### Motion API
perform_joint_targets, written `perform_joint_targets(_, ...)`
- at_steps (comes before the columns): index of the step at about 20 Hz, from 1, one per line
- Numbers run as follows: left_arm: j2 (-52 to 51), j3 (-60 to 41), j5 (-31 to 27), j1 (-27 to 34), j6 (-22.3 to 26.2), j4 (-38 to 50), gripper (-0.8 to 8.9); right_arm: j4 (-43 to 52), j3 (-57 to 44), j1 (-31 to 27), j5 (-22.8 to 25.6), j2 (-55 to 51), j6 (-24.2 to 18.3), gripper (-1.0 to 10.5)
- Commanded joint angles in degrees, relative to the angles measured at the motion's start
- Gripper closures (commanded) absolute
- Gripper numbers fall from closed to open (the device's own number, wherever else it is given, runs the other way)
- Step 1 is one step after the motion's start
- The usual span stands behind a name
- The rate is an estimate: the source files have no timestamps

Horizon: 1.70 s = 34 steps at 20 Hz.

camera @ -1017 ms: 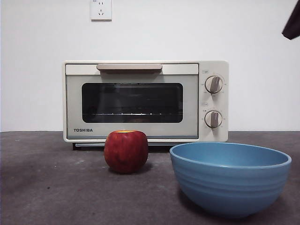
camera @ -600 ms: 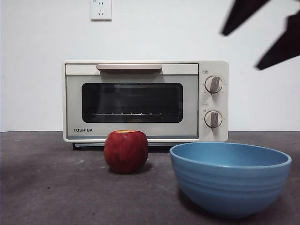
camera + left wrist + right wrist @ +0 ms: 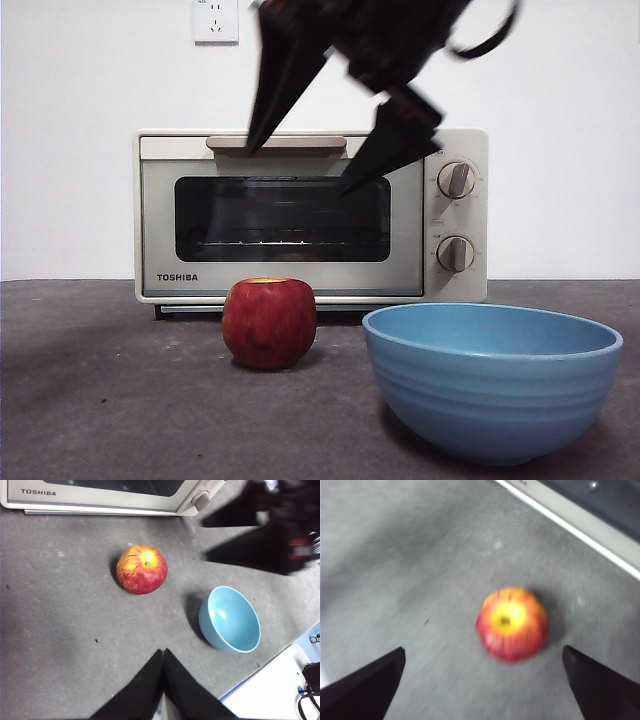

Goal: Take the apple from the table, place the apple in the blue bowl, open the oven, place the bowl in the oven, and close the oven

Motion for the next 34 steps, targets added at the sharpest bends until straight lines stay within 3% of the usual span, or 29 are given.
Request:
perform_joint_targets(1,0.26,1.09,0.11,-0.13,0.96,0.68,8.06,0.26,4.04,1.29,1.05,5.79,-0.59,4.4)
perform_joint_targets(7,0.26,1.09,0.11,-0.13,0.96,0.66,8.06,0.83,7.82,2.73,6.45,14.53,-1.64,4.4)
perform_joint_targets(20,0.26,1.09,0.11,-0.13,0.96,0.61,8.06,2.71,7.89,3.50,8.26,22.43,-1.53,4.7)
perform_joint_targets(25,0.26,1.09,0.11,-0.13,0.96,0.66,8.06,1.97,7.89,3.87,8.70,22.36,-0.07,6.1)
perform_joint_targets(34,0.26,1.09,0.11,-0.13,1.18,1.01,8.06,-7.28,8.00,4.00,8.76,10.64,-0.22,6.2)
